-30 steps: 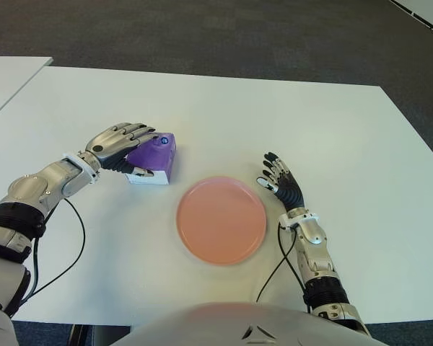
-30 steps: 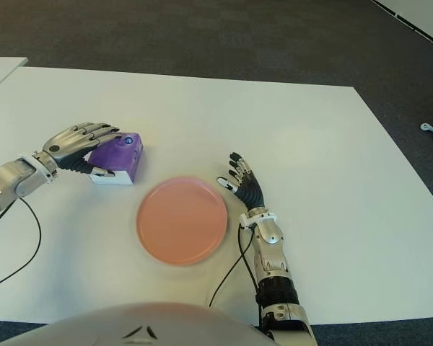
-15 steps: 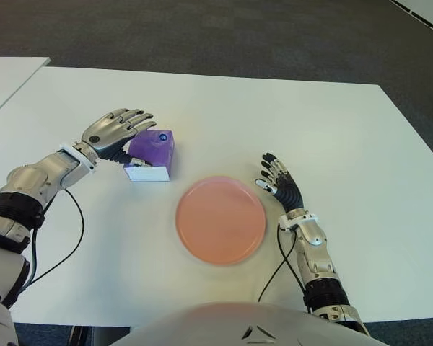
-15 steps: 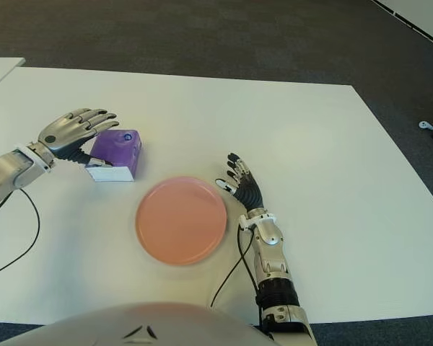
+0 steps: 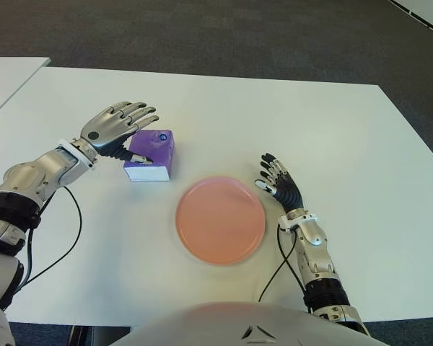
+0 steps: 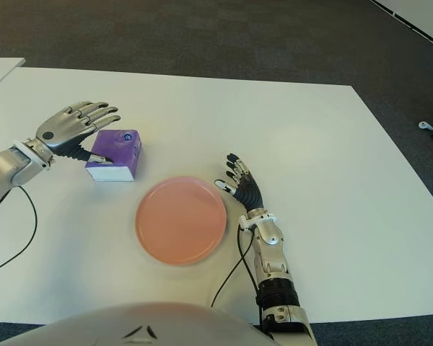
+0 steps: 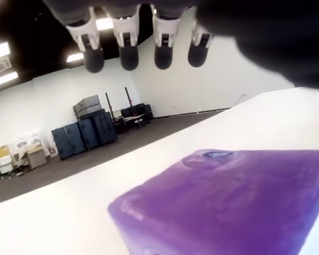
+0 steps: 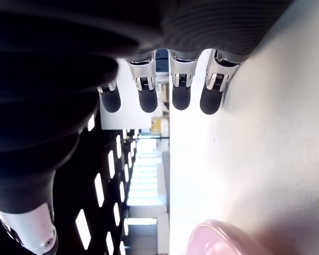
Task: Put the tissue paper into the plate.
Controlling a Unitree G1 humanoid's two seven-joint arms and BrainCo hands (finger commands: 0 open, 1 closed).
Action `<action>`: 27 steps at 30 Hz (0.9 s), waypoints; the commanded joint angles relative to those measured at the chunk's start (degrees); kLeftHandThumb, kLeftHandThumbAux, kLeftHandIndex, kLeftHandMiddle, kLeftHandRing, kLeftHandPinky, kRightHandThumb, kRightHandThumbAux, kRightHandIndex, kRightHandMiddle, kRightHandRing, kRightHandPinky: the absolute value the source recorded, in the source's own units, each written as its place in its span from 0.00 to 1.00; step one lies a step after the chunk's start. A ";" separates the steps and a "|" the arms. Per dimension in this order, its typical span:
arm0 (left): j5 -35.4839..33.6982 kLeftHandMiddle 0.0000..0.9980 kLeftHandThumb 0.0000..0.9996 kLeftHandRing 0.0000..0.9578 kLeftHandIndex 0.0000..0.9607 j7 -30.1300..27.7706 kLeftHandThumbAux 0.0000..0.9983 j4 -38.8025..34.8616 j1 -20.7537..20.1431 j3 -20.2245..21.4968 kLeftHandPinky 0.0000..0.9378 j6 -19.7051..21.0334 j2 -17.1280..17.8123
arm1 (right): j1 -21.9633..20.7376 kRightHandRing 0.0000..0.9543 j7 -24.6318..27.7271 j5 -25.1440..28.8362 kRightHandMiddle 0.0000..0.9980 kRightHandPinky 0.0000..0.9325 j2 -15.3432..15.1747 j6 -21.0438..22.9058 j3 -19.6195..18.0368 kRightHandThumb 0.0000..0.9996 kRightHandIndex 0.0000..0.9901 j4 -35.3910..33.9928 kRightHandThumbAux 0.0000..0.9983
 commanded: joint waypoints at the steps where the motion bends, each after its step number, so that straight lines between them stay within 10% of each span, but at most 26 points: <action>1: -2.12 0.00 0.11 0.00 0.00 -3.04 0.26 0.11 1.32 0.09 0.00 -1.69 0.15 | 4.32 0.00 0.37 -0.17 0.06 0.00 0.13 6.71 0.85 0.00 0.03 3.52 0.71; 27: -3.96 0.00 0.12 0.00 0.00 -8.32 0.23 0.79 1.76 -1.00 0.00 -3.41 -1.68 | 4.27 0.01 0.10 -0.53 0.06 0.00 -0.26 6.81 0.87 0.00 0.02 3.66 0.69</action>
